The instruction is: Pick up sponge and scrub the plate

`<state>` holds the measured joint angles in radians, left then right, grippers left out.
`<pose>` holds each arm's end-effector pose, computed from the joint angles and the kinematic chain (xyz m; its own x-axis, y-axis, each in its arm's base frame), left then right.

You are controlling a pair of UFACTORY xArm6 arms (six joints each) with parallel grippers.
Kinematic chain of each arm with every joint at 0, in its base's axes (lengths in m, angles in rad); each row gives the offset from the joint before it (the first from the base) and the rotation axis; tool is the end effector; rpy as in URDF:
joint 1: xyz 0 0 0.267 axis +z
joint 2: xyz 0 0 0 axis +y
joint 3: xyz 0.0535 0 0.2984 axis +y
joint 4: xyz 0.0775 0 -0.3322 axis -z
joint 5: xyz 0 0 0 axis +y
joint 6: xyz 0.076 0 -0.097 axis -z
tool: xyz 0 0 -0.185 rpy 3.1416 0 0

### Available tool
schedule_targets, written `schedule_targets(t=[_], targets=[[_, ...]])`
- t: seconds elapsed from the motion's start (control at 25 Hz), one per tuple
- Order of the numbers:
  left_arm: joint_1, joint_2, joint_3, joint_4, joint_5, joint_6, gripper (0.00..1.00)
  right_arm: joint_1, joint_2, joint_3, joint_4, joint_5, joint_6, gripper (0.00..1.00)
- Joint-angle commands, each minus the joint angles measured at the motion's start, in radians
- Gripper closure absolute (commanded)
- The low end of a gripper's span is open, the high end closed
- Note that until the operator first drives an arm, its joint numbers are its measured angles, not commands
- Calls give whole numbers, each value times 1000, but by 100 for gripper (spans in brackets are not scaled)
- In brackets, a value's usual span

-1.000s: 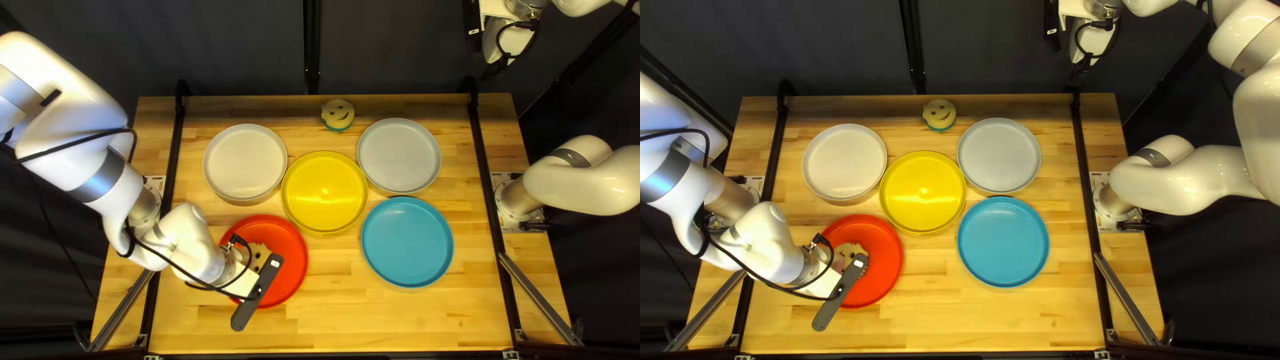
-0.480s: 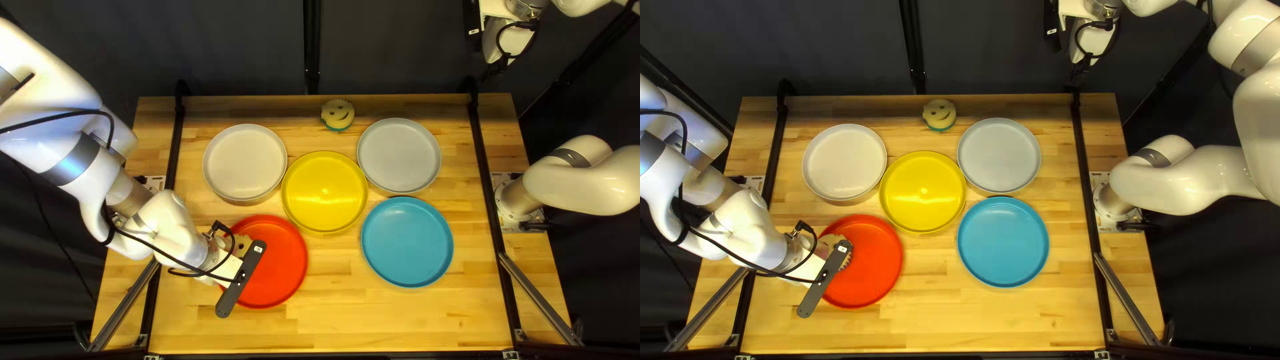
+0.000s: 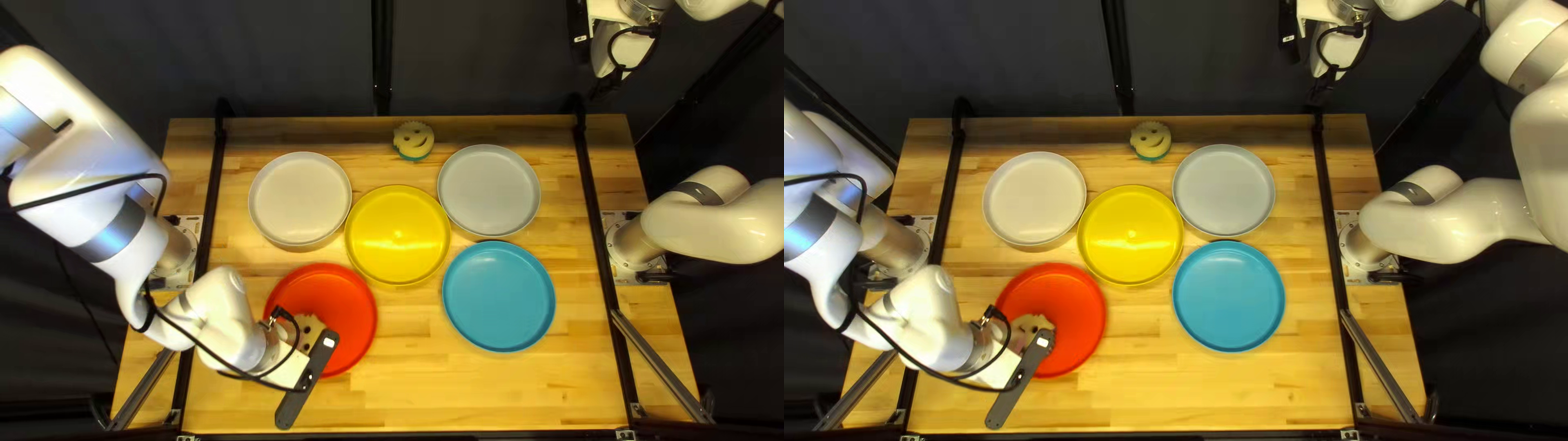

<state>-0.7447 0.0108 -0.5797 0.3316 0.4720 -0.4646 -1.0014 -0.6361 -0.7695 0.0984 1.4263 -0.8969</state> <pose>0.3124 -0.2611 0.0551 0.8292 -0.5407 0.1417 -0.5268 -0.8407 -0.1252 0.1713 -0.2187 0.2784 0.9906 -0.1216 0.0624 -0.1167 -0.9902 -0.0772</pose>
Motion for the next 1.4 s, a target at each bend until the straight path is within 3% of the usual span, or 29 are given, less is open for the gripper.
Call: schedule_targets(t=[0.04,0.32,0.56,0.76,1.2,1.4], targets=[[14,-28,34,5,-5,10,100,0,0,0,0,0,0,0],[156,-132,183,-41,-69,174,100,0,0,0,0,0,0,0],[247,-168,217,-70,-94,275,100,0,0,0,0,0,0,0],[214,-152,180,-58,-74,240,100,0,0,0,0,0,0,0],[51,21,-3,14,-46,71,100,0,0,0,0,0,0,0],[53,23,4,19,-50,77,100,0,0,0,0,0,0,0]])
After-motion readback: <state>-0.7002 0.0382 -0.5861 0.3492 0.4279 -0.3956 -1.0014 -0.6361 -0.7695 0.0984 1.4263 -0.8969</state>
